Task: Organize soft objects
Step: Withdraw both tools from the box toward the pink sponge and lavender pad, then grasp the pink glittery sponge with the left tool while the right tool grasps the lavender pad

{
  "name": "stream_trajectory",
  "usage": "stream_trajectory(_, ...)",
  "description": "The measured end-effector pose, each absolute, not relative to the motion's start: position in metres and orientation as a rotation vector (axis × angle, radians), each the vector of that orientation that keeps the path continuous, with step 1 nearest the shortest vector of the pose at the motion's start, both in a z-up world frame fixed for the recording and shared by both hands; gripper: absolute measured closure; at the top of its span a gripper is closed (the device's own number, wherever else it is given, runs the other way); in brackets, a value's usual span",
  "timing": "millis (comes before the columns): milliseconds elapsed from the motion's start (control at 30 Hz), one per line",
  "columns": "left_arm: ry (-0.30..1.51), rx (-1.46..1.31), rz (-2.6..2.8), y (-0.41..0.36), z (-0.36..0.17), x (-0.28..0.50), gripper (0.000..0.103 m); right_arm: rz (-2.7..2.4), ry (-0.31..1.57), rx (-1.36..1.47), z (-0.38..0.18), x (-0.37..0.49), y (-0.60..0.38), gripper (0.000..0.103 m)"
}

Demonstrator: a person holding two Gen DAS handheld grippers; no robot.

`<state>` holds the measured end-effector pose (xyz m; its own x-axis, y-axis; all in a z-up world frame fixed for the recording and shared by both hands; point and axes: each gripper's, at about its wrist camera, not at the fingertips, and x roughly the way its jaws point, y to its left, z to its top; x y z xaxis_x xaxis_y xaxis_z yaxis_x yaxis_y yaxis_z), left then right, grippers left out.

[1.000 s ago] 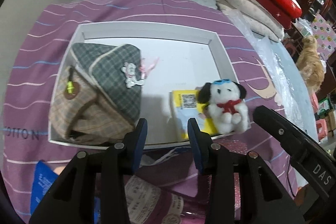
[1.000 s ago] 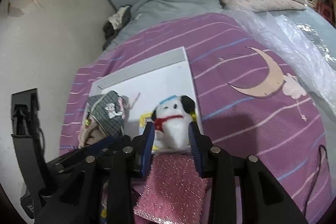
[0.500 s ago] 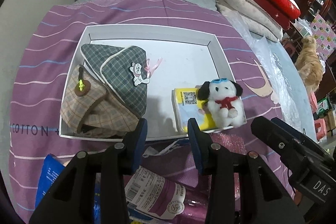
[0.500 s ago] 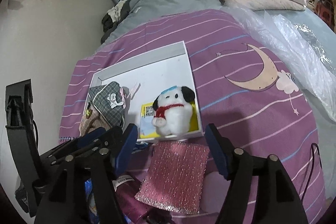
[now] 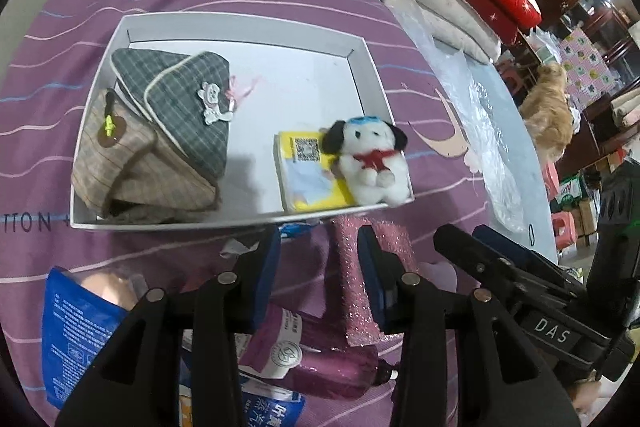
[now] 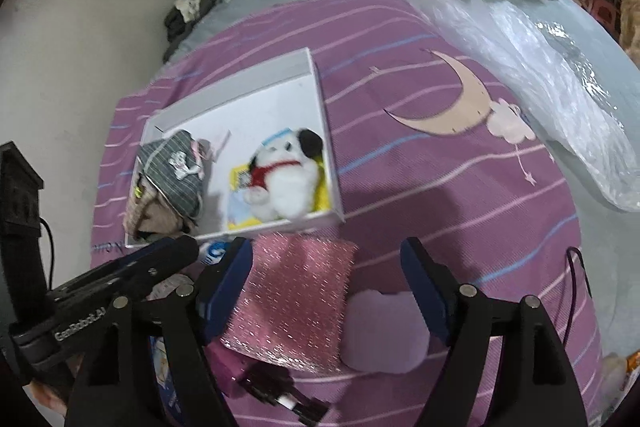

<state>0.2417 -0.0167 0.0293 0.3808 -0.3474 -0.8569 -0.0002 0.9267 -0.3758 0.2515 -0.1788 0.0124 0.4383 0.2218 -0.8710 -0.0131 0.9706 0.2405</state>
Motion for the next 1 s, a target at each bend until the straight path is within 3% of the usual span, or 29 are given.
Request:
stream_trajectory(633, 1.311, -0.345, -0.327, -0.042, 0.003, 0.244, 0.062, 0.082, 1.310, 0.214, -0.009, 0.244, -0.213, 0.026)
stream_trajectory(733, 1.339, -0.343, -0.359, -0.047, -0.003, 0.244, 0.063, 0.082, 1.350, 0.217, -0.017, 0.242, -0.220, 0.033)
stream_trajectory(767, 1.349, -0.340, -0.368, -0.049, -0.005, 0.244, 0.064, 0.088, 1.360, 0.220, -0.019, 0.242, -0.221, 0.039)
stream_trajectory(800, 1.359, -0.334, -0.375, -0.052, -0.007, 0.244, 0.071, 0.096, 1.373, 0.226, -0.022, 0.242, -0.222, 0.040)
stream_trajectory(1000, 1.361, -0.295, -0.364, -0.059, -0.010, 0.244, 0.085, 0.115, 1.422, 0.248, -0.036, 0.244, -0.228, 0.050)
